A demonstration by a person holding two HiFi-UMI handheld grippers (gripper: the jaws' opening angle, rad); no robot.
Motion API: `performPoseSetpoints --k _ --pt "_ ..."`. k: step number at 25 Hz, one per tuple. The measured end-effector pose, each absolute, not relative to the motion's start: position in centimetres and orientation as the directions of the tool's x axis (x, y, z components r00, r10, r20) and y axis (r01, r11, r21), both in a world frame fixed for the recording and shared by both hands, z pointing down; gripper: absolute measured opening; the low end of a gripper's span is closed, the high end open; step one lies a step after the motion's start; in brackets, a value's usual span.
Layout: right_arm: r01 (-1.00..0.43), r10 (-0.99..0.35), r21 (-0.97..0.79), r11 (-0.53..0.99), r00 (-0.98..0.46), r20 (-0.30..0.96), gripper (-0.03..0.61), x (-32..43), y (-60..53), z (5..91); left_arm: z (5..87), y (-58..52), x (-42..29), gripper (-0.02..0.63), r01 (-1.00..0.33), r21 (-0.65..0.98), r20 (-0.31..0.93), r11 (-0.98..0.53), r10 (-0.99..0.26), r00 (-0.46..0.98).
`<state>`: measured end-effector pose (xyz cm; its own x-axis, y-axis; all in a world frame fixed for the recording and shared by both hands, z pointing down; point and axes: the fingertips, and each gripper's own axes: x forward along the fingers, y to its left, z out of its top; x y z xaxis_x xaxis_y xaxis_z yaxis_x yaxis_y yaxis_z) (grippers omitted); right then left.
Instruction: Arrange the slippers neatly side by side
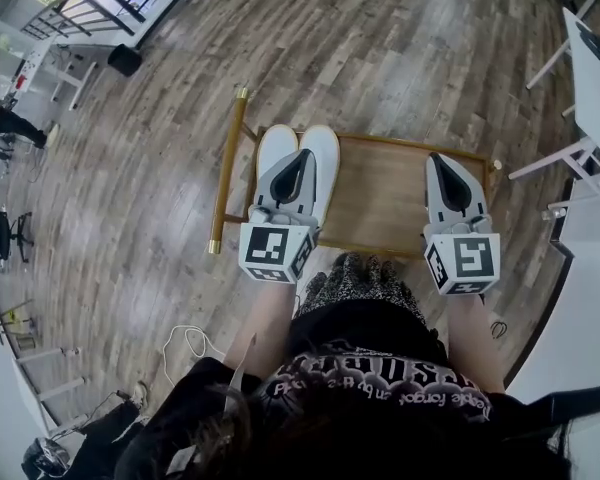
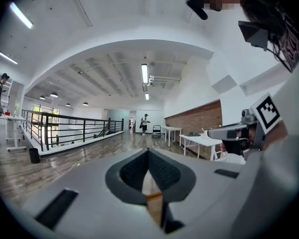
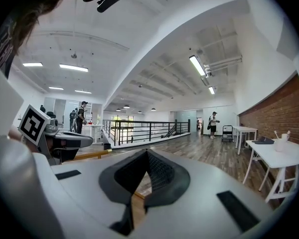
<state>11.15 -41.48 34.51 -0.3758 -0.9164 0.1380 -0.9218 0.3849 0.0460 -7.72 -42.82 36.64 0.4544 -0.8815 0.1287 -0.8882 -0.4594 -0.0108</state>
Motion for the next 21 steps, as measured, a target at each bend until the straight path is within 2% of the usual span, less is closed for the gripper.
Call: performPoseSetpoints --k 7,21 --pt "-0.919 -0.916 0.064 0.388 -0.378 0.132 0.003 11.6 -41.1 34.4 35.6 -43.3 -7.5 0.002 -0.895 -0.054 0.111 -0.443 -0.893 0.436" --pt "-0.925 -0.919 0.059 0.376 -0.364 0.150 0.003 11.9 -41.4 35.1 38.6 -43.6 -10.7 0.002 -0.926 -0.027 0.202 -0.378 -0.909 0.365"
